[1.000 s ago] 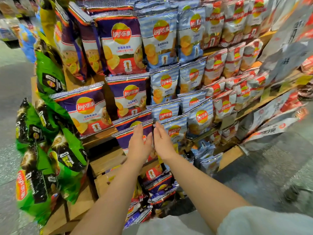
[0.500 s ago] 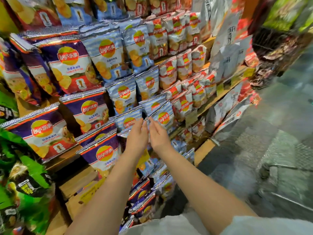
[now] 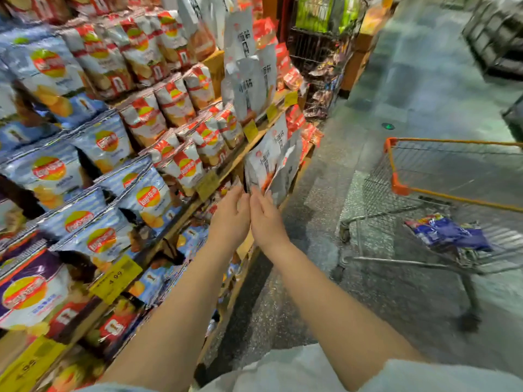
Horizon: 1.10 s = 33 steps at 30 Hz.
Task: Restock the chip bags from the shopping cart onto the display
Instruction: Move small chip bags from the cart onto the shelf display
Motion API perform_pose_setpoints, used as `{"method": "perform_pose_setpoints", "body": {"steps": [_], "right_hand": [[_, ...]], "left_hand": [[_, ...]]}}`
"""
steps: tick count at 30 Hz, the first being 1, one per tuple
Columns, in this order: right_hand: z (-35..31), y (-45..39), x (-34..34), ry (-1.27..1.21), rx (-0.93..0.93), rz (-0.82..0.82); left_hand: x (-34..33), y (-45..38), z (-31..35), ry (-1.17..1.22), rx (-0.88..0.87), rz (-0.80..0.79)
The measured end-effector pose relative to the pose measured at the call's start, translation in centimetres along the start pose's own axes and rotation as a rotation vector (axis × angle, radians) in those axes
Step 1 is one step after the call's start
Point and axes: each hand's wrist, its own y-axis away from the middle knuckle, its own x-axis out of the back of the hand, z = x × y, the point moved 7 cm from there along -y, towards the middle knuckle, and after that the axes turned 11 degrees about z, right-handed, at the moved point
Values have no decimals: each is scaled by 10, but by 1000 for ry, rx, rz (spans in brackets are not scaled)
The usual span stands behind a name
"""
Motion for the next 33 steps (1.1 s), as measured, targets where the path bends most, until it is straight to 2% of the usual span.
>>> {"method": "perform_pose_setpoints", "body": {"steps": [8,11,17,20,25,29,33], "right_hand": [[48,14,174,-42,-120,349],[66,20,226,-52,-142,466],[111,18,342,236,-149,714],[136,1,400,258,-208,777],[150,-43,504,436,-279,838],[151,-73,576,533,-327,872],[159,-93,612,598,-292,888]], "left_hand": [[-146,57,69,14,-98,-303],[-194,75,102,-27,-195,-382],[-300,102,151,-150,-445,-501],[-370,104,173,-224,-593,-555],[-477,93,226,-248,-697,-602],[-535,85,266,-255,-735,-587],[-581,80,289,-311,-796,-585]]}}
